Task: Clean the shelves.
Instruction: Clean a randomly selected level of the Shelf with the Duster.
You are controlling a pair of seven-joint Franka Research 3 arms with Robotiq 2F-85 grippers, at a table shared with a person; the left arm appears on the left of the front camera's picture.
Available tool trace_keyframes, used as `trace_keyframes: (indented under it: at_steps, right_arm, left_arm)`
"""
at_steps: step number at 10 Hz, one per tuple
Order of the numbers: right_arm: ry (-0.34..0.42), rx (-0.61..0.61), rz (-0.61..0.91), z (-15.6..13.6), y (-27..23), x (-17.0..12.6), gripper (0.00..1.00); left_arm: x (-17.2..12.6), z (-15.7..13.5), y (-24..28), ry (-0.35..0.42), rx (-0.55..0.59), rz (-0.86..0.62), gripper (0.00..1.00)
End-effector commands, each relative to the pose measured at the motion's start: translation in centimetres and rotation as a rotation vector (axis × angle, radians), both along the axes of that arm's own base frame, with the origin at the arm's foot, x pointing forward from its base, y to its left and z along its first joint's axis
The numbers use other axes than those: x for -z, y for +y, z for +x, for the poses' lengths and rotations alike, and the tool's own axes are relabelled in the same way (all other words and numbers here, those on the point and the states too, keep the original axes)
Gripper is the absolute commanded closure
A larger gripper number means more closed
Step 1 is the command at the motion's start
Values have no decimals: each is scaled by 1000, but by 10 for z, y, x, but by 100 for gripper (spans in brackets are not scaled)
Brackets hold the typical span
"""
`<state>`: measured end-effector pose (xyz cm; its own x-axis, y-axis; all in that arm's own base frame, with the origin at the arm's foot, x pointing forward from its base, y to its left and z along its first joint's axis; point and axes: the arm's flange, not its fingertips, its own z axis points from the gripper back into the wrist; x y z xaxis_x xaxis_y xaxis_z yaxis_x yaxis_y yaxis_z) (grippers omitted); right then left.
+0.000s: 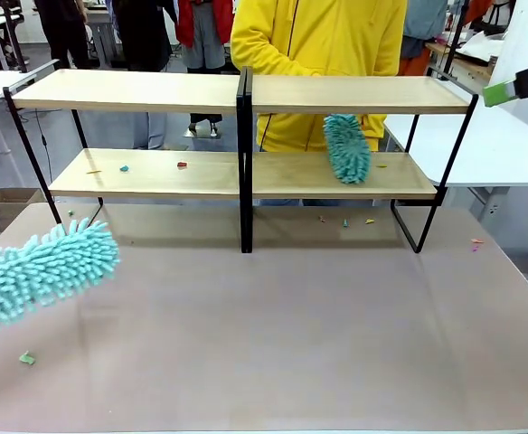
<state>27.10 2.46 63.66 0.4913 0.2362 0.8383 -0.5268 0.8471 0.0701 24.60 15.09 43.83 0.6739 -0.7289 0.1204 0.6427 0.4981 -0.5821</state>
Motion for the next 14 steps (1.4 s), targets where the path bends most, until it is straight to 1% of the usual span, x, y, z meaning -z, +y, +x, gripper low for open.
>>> trace_keyframes:
  at_steps: [1, 8, 9, 10, 11, 12, 13, 14]
  right_arm:
    - [0, -1, 1, 0, 0, 0, 0]
    - [0, -1, 1, 0, 0, 0, 0]
    - [0, -1, 1, 0, 0, 0, 0]
    - [0, -1, 1, 0, 0, 0, 0]
    - [0, -1, 1, 0, 0, 0, 0]
    - [0, -1, 1, 0, 0, 0, 0]
    - [0, -1, 1, 0, 0, 0, 0]
    - [0, -1, 1, 0, 0, 0, 0]
  left_arm:
    - [0, -4, 18, -26, 18, -2, 88]
    - [0, -4, 18, -26, 18, -2, 88]
    - [3, -6, 16, -17, 15, 7, 88]
    - [-1, -21, -10, 20, -109, 84, 88]
    - [1, -22, -45, 99, -310, 96, 88]
    - [2, -15, -73, 111, -410, 106, 88]
    - [8, -9, -101, 104, -460, 140, 88]
    - [10, -3, -123, 85, -532, 109, 88]
